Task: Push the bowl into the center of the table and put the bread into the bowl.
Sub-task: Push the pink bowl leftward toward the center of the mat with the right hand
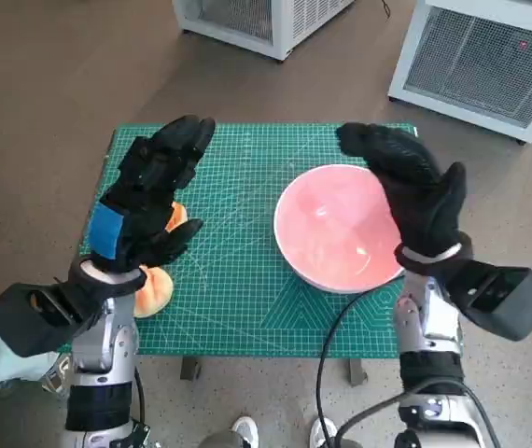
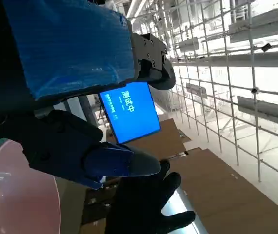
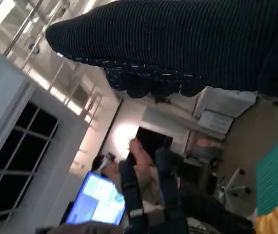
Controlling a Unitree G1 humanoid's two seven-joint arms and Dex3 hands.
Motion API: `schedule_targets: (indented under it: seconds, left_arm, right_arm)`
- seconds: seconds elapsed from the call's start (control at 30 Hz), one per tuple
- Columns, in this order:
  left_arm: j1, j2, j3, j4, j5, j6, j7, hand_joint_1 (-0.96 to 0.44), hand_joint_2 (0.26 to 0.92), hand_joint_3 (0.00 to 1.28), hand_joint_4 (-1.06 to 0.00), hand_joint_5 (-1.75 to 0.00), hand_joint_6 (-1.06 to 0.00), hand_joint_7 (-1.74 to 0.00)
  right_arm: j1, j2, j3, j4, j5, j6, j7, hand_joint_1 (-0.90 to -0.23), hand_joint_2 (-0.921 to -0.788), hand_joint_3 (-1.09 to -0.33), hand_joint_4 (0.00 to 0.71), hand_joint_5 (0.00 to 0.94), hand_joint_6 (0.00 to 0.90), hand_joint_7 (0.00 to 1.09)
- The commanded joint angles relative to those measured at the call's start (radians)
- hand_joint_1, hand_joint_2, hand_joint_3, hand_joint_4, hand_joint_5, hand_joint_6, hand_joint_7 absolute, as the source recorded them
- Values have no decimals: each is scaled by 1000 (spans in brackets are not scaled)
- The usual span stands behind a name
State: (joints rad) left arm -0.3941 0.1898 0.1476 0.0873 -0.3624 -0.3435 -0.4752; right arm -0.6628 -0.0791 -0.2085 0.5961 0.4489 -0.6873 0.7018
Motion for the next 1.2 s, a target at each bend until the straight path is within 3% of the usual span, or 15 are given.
schedule_targets:
  seconds: [0.03, 0.47, 0.77, 0.97, 1.2]
  left_arm:
    - [-10, -4, 3, 3, -3, -12, 0, -602, 921, 268, -234, 0, -166, -475]
    - [-12, -8, 5, 17, -5, -20, -2, -602, 921, 268, -234, 0, -164, -477]
    - [-15, -8, 8, 23, -7, -18, -2, -601, 921, 268, -234, 0, -162, -478]
    - [-15, -8, 8, 20, -8, -13, -1, -601, 921, 268, -234, 0, -160, -478]
    - [-15, -7, 8, 16, -7, -8, 0, -602, 921, 268, -234, 0, -160, -479]
  right_arm:
    - [-1, -21, -35, 59, 15, -16, 10, -706, -921, -725, 179, 4, -1, 581]
    - [-49, -78, -125, 265, 2, -91, -37, -702, -921, -717, 169, 2, -1, 555]
    - [-90, -129, -167, 451, -34, -143, -105, -661, -921, -800, 170, 2, -1, 538]
    - [-113, -157, -178, 564, -76, -126, -183, -622, -921, -853, 164, 0, -1, 503]
    - [-131, -159, -190, 640, -98, -34, -256, -617, -921, -880, 153, 0, 7, 494]
